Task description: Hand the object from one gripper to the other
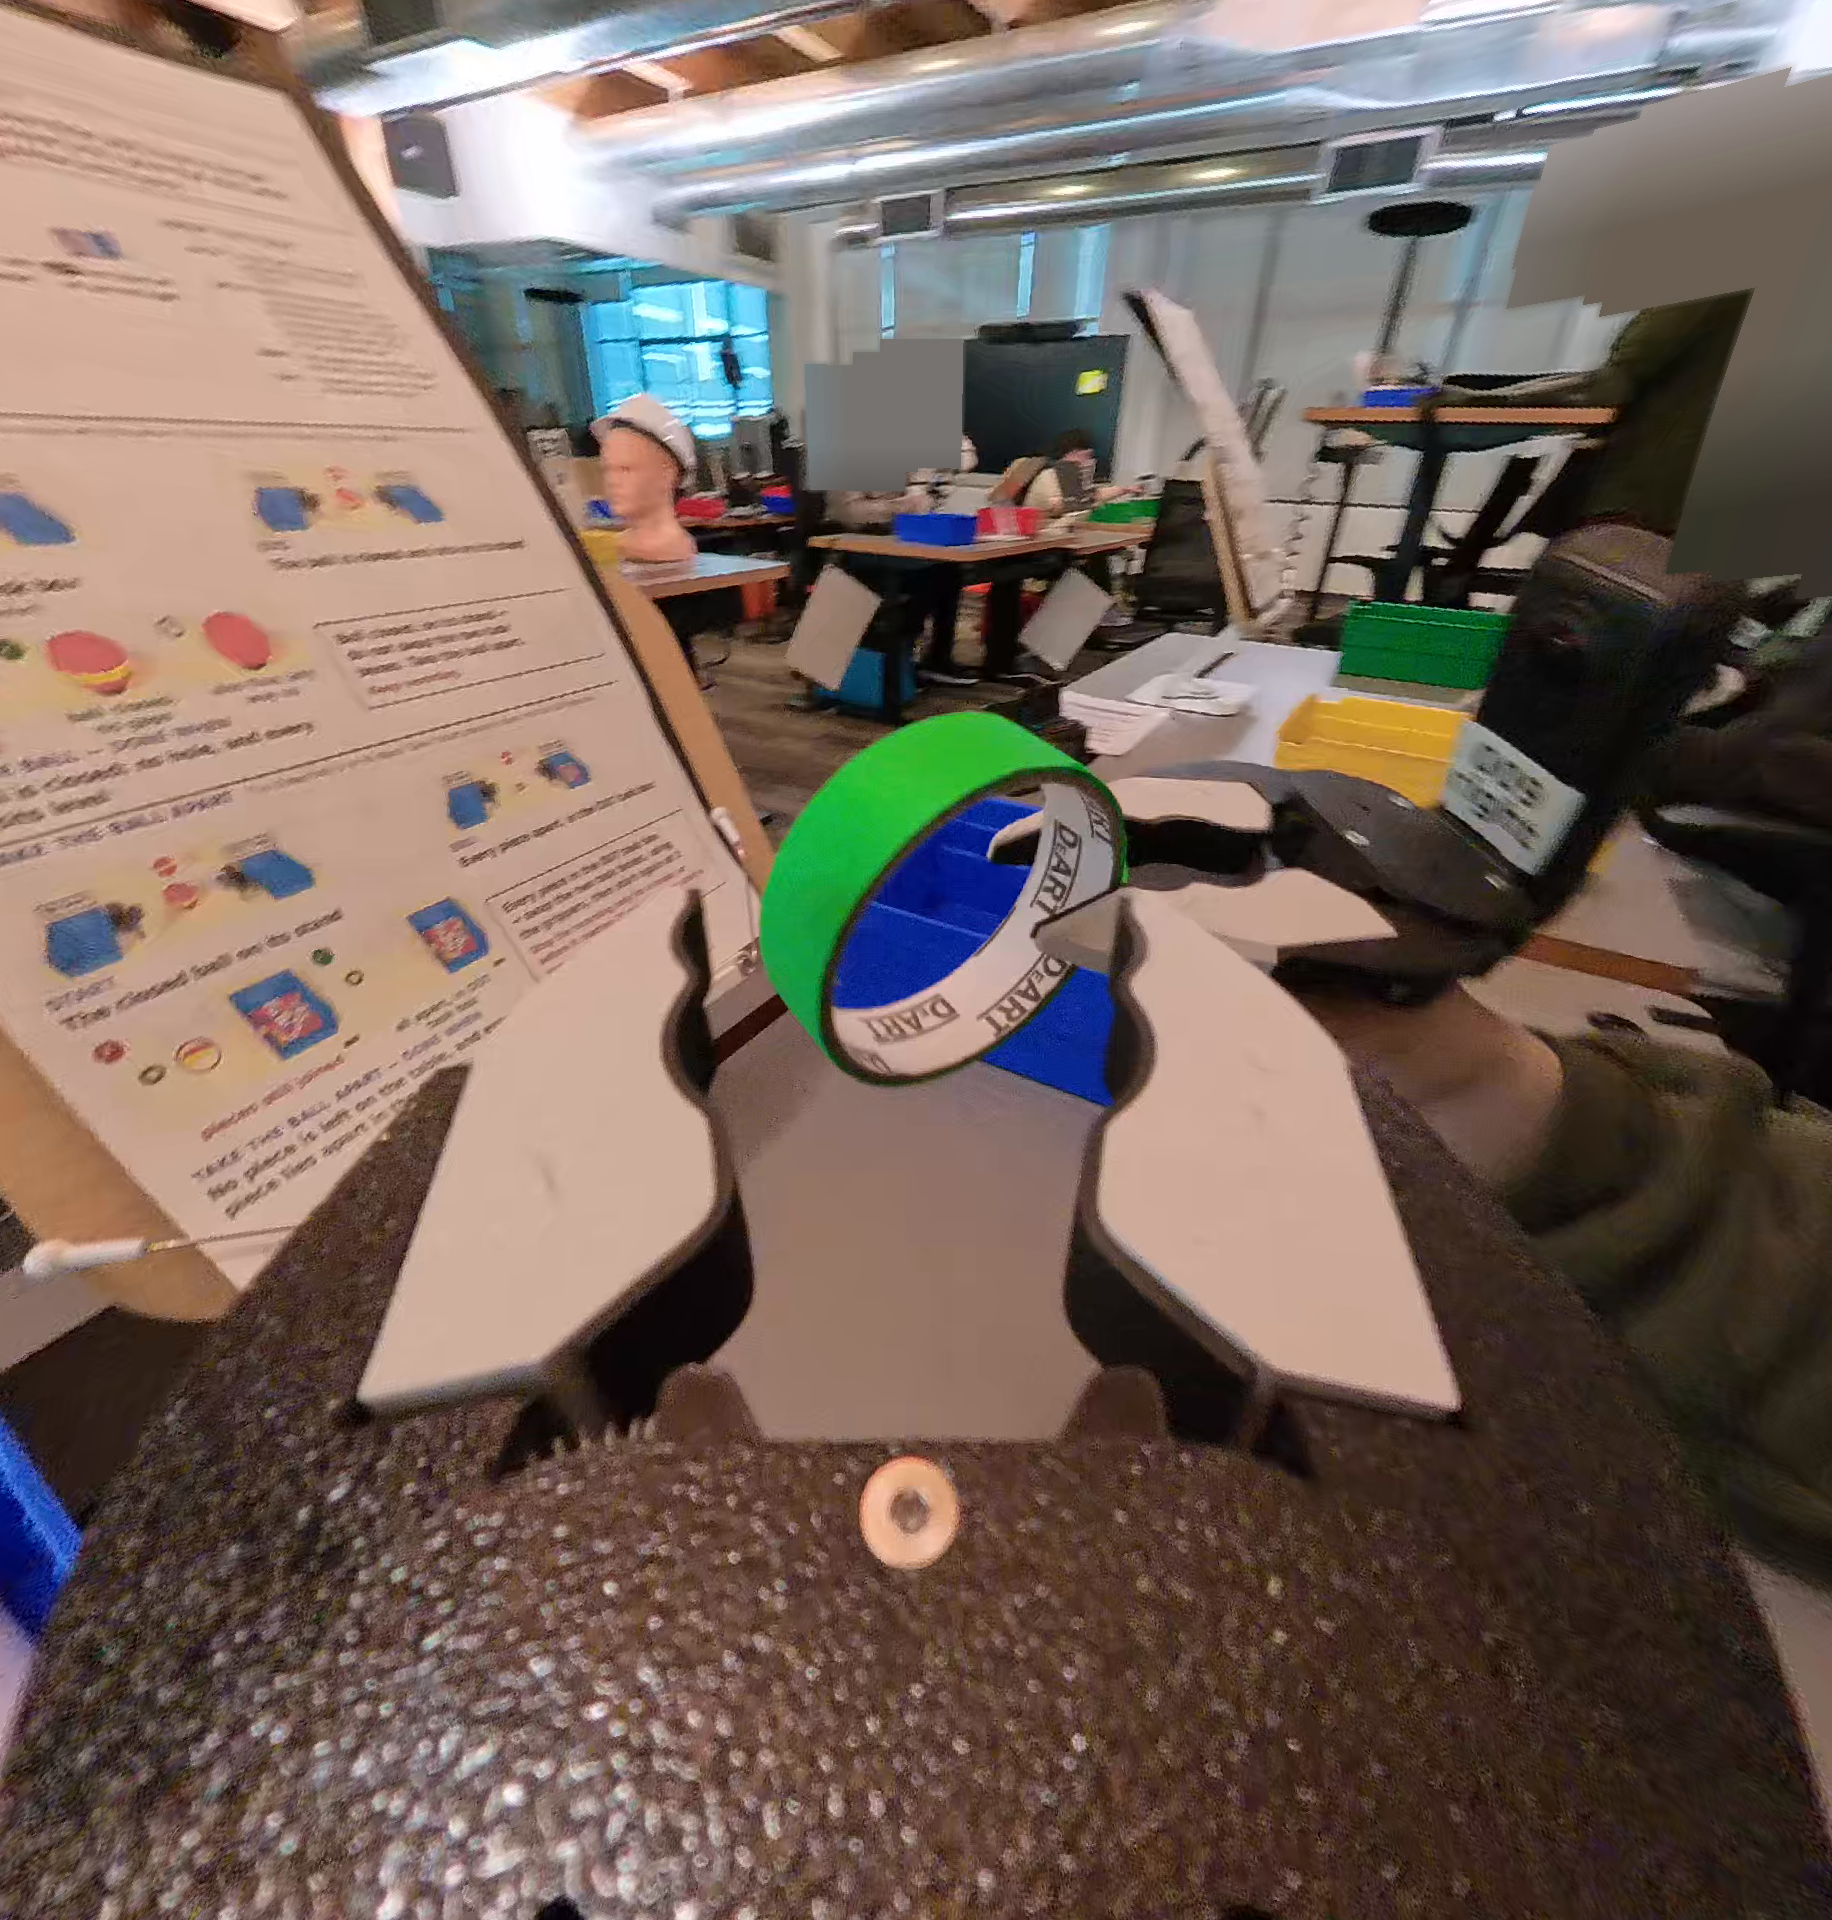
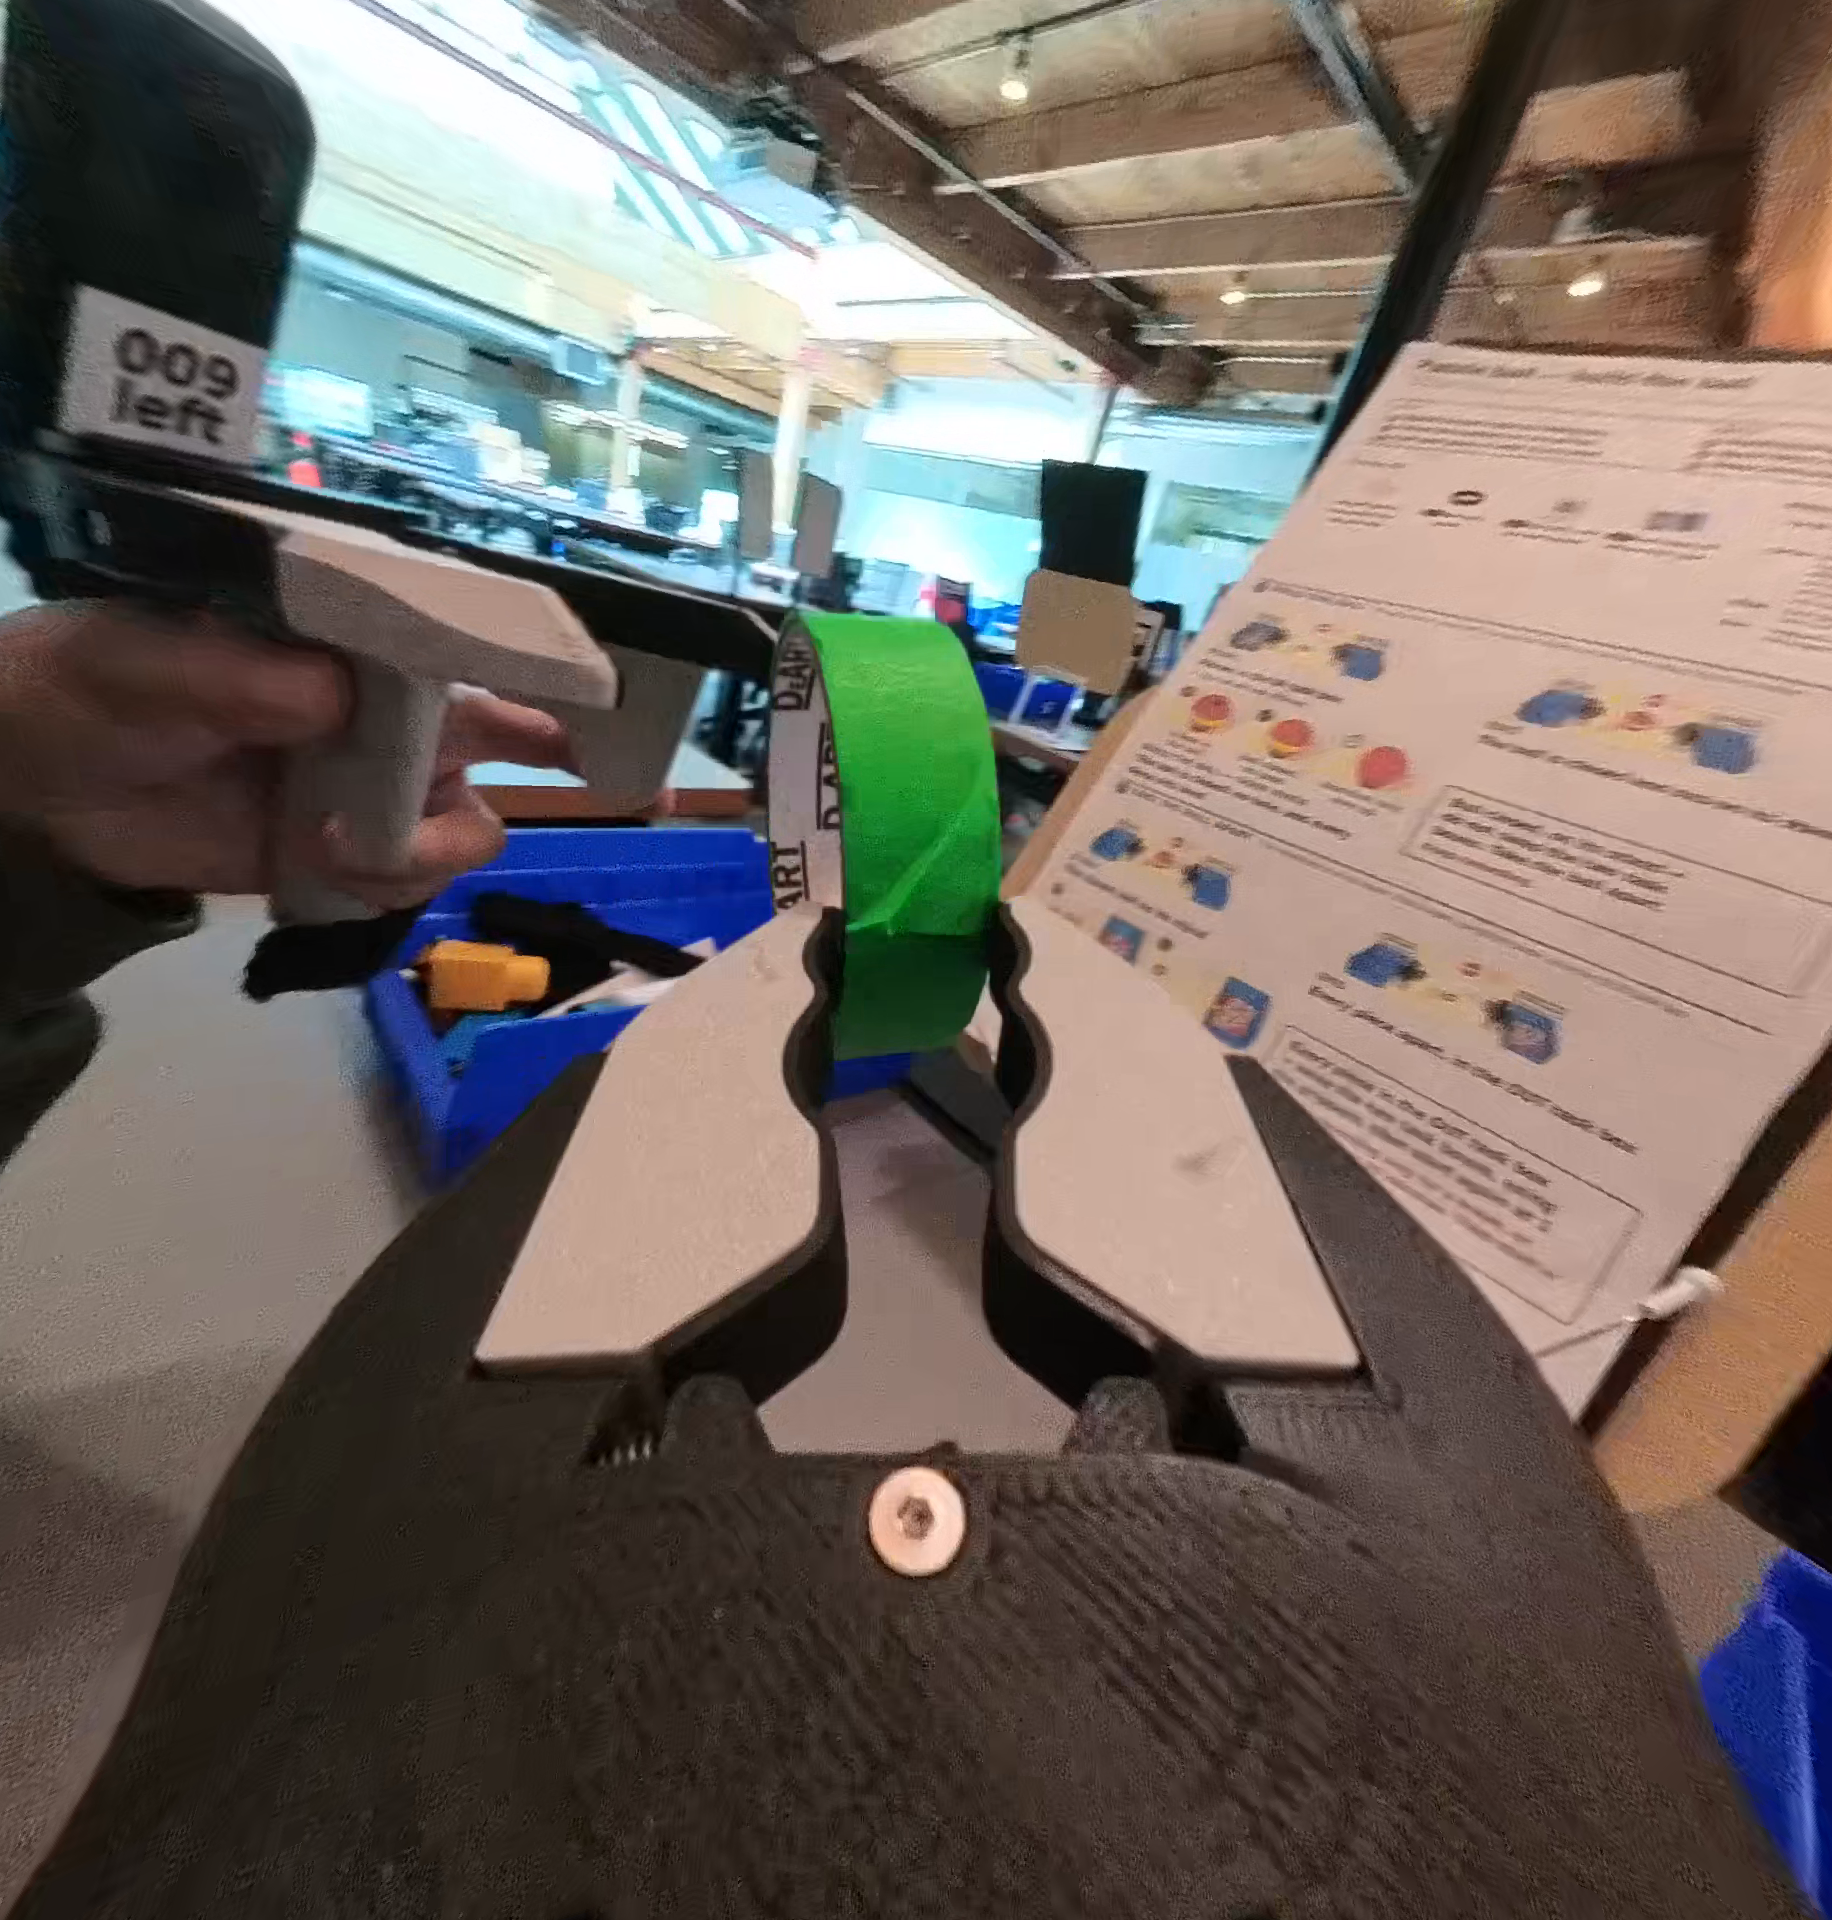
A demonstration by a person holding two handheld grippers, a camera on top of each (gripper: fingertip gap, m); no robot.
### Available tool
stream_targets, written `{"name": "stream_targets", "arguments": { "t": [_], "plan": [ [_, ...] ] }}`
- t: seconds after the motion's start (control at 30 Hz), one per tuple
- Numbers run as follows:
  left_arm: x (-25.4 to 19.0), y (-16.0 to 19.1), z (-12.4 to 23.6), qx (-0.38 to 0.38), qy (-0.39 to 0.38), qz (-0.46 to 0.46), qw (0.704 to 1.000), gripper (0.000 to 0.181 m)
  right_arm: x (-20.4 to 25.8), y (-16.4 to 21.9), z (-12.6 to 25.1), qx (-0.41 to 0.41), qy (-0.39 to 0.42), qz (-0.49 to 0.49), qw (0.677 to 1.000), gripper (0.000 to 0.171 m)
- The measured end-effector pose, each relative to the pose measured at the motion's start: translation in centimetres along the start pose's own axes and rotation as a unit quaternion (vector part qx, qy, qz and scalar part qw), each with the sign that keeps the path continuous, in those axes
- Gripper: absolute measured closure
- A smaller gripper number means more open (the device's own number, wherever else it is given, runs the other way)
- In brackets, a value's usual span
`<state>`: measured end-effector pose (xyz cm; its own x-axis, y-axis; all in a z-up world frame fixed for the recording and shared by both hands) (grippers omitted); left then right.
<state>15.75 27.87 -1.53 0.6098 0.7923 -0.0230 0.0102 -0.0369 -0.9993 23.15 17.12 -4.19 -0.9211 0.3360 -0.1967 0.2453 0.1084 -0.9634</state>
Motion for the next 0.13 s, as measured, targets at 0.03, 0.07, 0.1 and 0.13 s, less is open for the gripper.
{"name": "stream_targets", "arguments": {
  "t": [0.03,0.07,0.1,0.13],
  "plan": [
    [0.0,0.0,-0.4,0.003,-0.017,0.009,1.0,0.101,0.1,-0.1,-0.2,-0.007,0.028,0.004,1.0,0.144],
    [0.0,0.0,-0.8,0.004,-0.032,0.021,0.999,0.096,0.3,-0.1,-0.4,-0.011,0.046,0.008,0.999,0.144],
    [-0.1,0.1,-1.4,0.005,-0.043,0.034,0.998,0.089,0.5,0.0,-0.5,-0.014,0.064,0.017,0.998,0.144],
    [-0.2,0.3,-2.0,0.003,-0.051,0.046,0.998,0.082,0.8,0.1,-0.6,-0.014,0.079,0.033,0.996,0.144]
  ]
}}
Point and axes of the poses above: each gripper's, where its closed fingertips meet, z back along the fingers, y out of its underside, x = y × z across the jaws, the point moved 5 cm from there along z, back along the fingers, and after that the axes turned 13 degrees about y, right-handed, at the moved point
